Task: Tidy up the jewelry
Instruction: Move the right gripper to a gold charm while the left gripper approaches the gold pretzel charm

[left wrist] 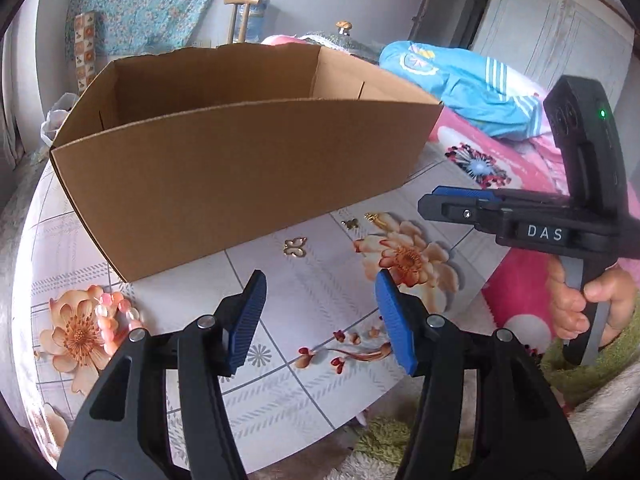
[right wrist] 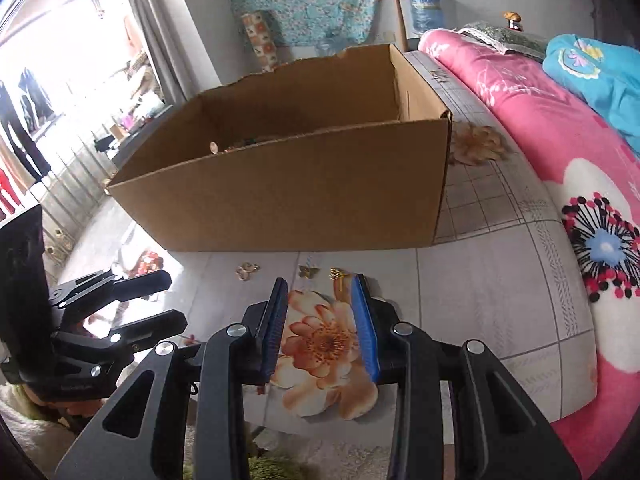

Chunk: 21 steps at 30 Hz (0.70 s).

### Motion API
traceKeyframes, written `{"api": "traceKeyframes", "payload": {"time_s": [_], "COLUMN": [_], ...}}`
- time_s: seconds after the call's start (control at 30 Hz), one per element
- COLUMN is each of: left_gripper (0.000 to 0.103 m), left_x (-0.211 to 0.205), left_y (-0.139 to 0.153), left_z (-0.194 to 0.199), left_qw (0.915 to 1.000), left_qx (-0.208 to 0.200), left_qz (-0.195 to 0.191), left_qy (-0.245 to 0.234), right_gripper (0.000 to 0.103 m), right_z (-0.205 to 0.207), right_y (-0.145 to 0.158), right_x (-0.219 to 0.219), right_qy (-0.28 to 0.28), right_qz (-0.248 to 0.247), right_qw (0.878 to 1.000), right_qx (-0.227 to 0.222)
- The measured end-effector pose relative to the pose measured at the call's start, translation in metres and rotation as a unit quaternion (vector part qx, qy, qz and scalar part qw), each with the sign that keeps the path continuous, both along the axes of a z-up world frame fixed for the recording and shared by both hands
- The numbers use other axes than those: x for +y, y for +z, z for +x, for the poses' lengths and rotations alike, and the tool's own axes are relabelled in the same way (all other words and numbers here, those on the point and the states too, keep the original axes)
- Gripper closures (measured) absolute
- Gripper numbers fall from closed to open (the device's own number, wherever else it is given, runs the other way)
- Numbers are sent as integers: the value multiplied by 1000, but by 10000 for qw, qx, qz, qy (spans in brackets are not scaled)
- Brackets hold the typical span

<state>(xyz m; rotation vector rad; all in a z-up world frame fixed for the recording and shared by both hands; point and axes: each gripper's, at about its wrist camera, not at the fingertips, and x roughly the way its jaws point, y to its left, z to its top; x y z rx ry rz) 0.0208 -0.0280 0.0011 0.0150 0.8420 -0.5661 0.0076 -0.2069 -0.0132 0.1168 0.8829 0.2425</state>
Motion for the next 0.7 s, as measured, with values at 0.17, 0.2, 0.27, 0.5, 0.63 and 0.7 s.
{"api": "traceKeyframes", "payload": {"time_s": [0.17, 0.2, 0.27, 0.5, 0.63, 0.7], "left_gripper": [49, 49, 49, 49, 49, 49], "left_x": [-8, -8, -9, -11, -9, -8], "left_y": [-16, -19, -22, -33, -33, -33], "left_z": [-2, -2, -2, 3, 4, 4], "left_qw": [9987, 9988, 9986, 9985, 9986, 9986], "left_qx": [-261, -246, -223, -65, -42, -47], "left_qz": [439, 429, 469, 548, 523, 528], "left_qy": [-9, -21, 30, 68, 85, 85], "right_gripper": [71, 71, 72, 78, 82, 91], "right_z": [13, 16, 19, 41, 47, 44], "right_y": [-14, -16, -19, -36, -40, -41], "right_x": [5, 8, 13, 22, 24, 27], "right_qy": [-108, -88, -10, 238, 322, 342], "right_qz": [-302, -366, -487, -760, -808, -940], "right_qw": [9995, 9993, 9988, 9966, 9960, 9948], "right_qx": [38, 42, 30, 203, 201, 177]}}
